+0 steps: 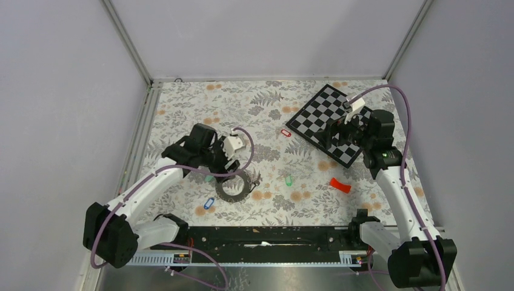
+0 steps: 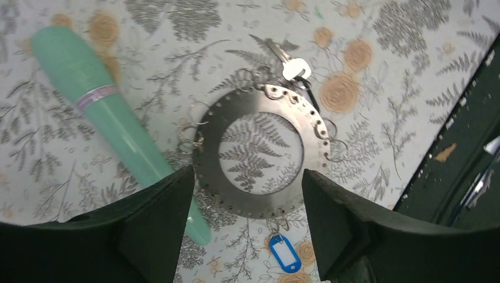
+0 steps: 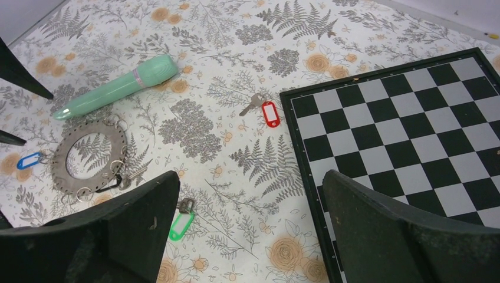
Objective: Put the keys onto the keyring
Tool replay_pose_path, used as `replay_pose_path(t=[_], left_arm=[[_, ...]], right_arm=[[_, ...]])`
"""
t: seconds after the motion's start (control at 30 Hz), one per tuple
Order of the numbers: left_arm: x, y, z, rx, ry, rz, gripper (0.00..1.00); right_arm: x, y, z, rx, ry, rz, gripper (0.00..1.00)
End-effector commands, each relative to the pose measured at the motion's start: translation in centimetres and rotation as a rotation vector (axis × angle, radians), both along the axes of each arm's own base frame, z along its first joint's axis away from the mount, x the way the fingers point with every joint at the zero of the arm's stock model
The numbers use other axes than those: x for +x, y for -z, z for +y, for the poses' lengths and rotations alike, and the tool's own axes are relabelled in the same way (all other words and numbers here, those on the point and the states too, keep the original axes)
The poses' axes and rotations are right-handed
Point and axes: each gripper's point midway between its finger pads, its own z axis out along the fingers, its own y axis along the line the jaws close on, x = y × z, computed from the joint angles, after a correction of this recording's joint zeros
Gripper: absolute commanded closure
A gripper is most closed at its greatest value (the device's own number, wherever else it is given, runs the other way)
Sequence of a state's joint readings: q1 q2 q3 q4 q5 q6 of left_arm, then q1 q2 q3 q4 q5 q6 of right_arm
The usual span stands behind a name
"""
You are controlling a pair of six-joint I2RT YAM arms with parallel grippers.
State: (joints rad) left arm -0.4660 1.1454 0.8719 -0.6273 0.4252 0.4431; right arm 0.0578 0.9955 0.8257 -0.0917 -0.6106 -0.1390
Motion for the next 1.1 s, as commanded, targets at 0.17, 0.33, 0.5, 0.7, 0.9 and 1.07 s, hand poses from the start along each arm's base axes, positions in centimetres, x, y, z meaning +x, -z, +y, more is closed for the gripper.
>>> replay_pose_path(t=[0.17, 0.33, 0.5, 0.7, 0.9, 1.07], left_arm=[[-6.7, 3.1, -1.2, 0.047, 0.419, -0.061, 0.46], [-8.7, 4.8, -1.4, 0.089, 0.653, -0.149, 0.53], [-8.4, 6.1, -1.5, 0.162, 0.802, -0.198, 0.56], [-8.5, 8.2, -1.0, 0.257, 0.91, -0.126, 0.64], [-8.0, 9.1, -1.1, 0.305, 0.947, -0.108, 0.65], [-7.8, 9.3, -1.4, 0.308, 0.965, -0.108, 0.61]], right_arm=[[-0.8, 0.6, 1.0, 0.004, -0.084, -0.005, 0.01], [-0.8, 0.9, 1.0, 0.002, -0.089, -0.001, 0.01], [-0.9, 1.1, 1.1, 0.003, -0.095, 0.003, 0.01], [-1.1, 1.0, 1.2, 0.006, -0.102, 0.0, 0.01], [-1.2, 1.0, 1.3, 0.004, -0.11, -0.003, 0.01], [-1.4, 1.1, 1.4, 0.007, -0.125, 0.0, 0.01]])
